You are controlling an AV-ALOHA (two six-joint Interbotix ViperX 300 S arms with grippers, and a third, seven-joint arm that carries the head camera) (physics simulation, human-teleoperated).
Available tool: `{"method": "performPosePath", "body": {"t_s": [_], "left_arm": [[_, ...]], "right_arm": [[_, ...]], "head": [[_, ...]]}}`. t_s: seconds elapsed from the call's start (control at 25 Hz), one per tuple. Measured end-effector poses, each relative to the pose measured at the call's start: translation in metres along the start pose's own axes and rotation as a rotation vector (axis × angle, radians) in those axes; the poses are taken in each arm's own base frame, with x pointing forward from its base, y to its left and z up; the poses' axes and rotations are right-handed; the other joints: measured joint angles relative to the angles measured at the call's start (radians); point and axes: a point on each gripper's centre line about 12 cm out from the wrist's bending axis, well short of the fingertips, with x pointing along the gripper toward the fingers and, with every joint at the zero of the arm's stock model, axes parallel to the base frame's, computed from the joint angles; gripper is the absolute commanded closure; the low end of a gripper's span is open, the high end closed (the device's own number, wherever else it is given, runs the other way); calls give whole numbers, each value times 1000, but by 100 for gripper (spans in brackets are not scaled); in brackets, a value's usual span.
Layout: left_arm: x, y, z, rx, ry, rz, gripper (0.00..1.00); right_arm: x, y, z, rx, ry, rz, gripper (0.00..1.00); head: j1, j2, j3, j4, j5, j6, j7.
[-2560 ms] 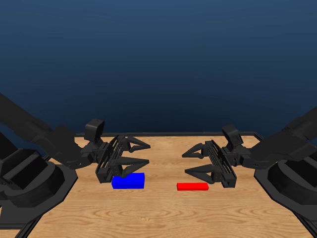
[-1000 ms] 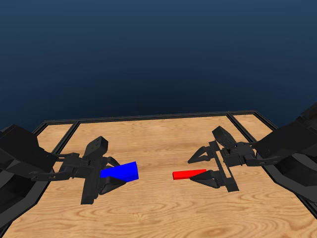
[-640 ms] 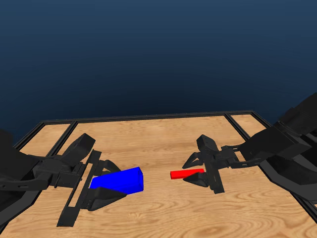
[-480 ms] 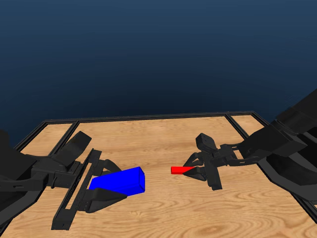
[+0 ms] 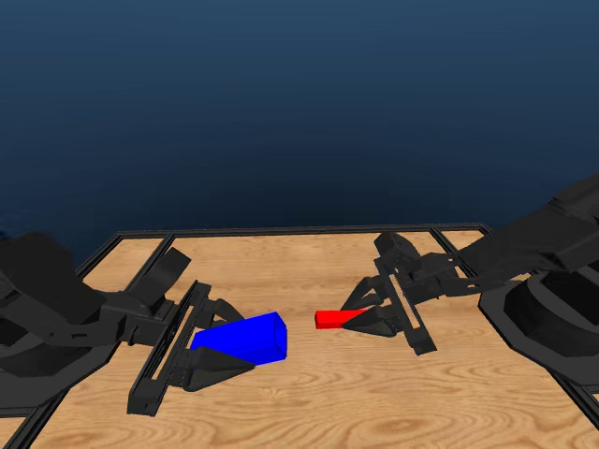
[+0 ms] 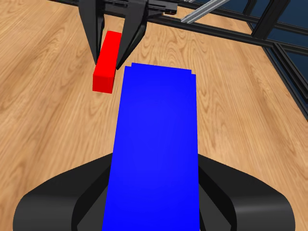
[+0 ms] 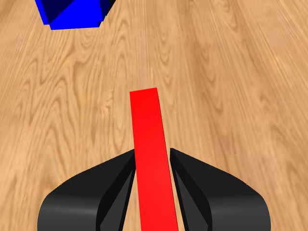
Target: Insert peg into socket
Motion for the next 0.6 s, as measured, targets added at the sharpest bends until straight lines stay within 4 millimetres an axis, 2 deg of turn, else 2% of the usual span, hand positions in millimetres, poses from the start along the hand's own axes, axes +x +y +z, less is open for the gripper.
{"method": "performPosePath", "body": {"t_s": [0.08, 0.28, 0.6], "left_arm": [[1, -5, 3, 3, -17, -6, 100], [0, -16, 5, 26, -36, -17, 100], [4, -22, -3, 31, -34, -5, 100]], "right_arm": [[-4, 11, 21, -40, -14, 36, 100], [-4, 33, 50, -120, 41, 93, 100], [-8, 52, 78, -184, 145, 79, 100]], "head": [[10, -18, 10, 2, 5, -5, 5], [36, -38, 21, 6, 13, -15, 5], [68, -39, 27, 10, 25, -29, -3]]}}
